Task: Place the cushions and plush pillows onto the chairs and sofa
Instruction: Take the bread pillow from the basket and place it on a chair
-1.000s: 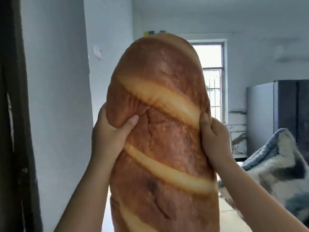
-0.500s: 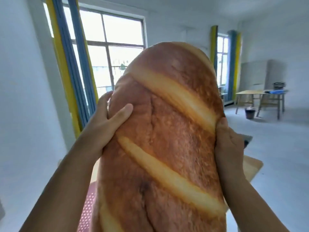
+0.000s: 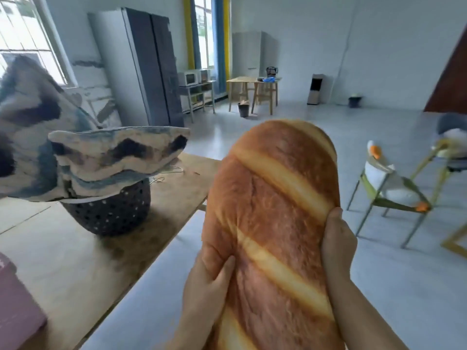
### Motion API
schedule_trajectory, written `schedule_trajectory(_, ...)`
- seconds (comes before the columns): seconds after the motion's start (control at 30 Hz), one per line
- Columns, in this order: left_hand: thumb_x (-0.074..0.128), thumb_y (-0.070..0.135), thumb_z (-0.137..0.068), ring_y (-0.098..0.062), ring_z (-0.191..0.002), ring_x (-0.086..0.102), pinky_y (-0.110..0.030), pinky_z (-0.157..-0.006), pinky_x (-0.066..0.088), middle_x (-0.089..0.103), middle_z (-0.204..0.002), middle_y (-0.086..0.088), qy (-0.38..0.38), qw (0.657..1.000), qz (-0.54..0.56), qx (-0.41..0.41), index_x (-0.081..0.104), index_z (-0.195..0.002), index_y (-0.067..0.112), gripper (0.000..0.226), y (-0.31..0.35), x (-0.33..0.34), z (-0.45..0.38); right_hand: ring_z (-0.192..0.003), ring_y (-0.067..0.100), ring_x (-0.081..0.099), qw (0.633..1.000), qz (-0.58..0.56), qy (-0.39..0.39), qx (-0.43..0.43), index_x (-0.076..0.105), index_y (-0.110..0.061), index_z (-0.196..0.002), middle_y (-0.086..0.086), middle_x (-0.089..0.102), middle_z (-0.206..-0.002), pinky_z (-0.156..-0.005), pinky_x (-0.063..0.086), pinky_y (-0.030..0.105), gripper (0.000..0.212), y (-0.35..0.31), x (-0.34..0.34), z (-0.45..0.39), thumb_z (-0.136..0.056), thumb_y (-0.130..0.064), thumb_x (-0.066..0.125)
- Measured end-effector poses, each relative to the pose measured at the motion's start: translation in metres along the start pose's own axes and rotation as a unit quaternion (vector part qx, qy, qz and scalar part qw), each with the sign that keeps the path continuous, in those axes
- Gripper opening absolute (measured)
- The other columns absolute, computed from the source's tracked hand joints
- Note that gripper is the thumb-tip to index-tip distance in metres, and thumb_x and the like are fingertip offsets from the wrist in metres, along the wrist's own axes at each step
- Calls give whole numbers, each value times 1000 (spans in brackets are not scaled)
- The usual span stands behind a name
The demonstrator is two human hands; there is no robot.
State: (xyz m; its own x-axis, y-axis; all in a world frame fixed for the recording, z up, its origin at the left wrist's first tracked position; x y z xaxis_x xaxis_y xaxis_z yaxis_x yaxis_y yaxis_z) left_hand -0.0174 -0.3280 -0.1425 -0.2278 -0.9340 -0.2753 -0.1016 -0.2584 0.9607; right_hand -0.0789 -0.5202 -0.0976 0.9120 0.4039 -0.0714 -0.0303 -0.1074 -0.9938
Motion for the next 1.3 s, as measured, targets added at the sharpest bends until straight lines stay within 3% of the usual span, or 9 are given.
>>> schedule_trajectory(0.13,58,28,-84,-22,-95,61,-13,-62,39,68,-84,6,0,999,-39,20,62,-94,31,12,-6,67,-14,-56,19,41,998,41,55,9,39,-11,-51,6,42,-57,-50,29,27,53,54,-60,-31,-98,-33,30)
schedule_trajectory(0.27,63,22,-81,5,-56,54,-8,-51,38,58,-48,15,-104,989,-53,95,54,-55,39,33,6,122,-40,-54,24,42,988,133,77,30,34,-13,-51,5,38,-53,-48,25,30,54,103,-104,-62,-87,-52,32)
schedule_trajectory(0.37,71,23,-69,12,-53,55,-7,-48,38,61,-52,31,-164,978,-35,123,59,-48,35,27,17,152,-80,-79,31,51,966,208,112,-107,50,-5,-75,10,50,-76,-68,39,33,66,104,-132,-106,-74,-69,34)
schedule_trajectory(0.53,65,35,-53,9,-50,56,-5,-46,39,63,-51,26,-288,942,-10,171,64,-57,48,14,36,199,-183,-121,24,35,792,446,-17,-417,45,-13,-117,10,53,-126,-110,24,32,82,8,-99,-224,-71,-80,31)
schedule_trajectory(0.67,63,42,-55,2,-46,41,-7,-45,28,50,-47,17,-438,868,-58,227,54,-52,27,18,53,249,-263,-138,9,12,722,598,-267,-224,24,-32,-139,-8,23,-151,-113,5,27,97,-19,-34,-320,-59,-79,51)
schedule_trajectory(0.87,64,27,-63,5,-48,45,-7,-48,30,50,-44,22,-596,765,-166,179,45,-48,33,25,20,340,-367,-108,8,54,719,466,-508,92,46,-32,-124,-11,56,-123,-90,42,21,131,115,-9,-407,-16,-102,26)
schedule_trajectory(1.0,64,35,-58,13,-53,49,-5,-52,34,56,-50,28,-633,742,-199,98,54,-55,38,11,-6,403,-435,-110,6,55,743,420,-494,168,47,-33,-123,-12,57,-122,-98,43,27,109,169,2,-470,-32,-93,50)
schedule_trajectory(1.17,49,59,-47,15,-68,52,-2,-58,36,57,-72,16,-649,705,-266,103,52,-73,37,34,-14,486,-525,-92,7,60,765,420,-450,187,58,-37,-84,-13,63,-92,-76,44,15,12,223,36,-573,-77,-43,67)
schedule_trajectory(1.3,49,52,-74,-17,-112,51,-25,-88,39,59,-118,2,-549,718,-392,173,45,-120,23,55,7,552,-610,-64,-2,51,792,435,-419,93,46,-30,-59,-15,52,-66,-55,35,11,29,225,72,-698,-81,-37,64)
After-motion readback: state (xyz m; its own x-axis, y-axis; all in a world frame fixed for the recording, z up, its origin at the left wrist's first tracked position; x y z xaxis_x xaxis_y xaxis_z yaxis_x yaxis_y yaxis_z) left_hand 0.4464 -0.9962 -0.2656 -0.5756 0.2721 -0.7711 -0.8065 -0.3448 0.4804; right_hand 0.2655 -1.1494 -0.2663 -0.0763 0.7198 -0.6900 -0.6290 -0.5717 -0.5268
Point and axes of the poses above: each hand's wrist, its own z-axis away from the middle knuckle, its own x-axis out of the palm, y = z × x, the point moved 3 cm from there along -z, towards the middle knuckle
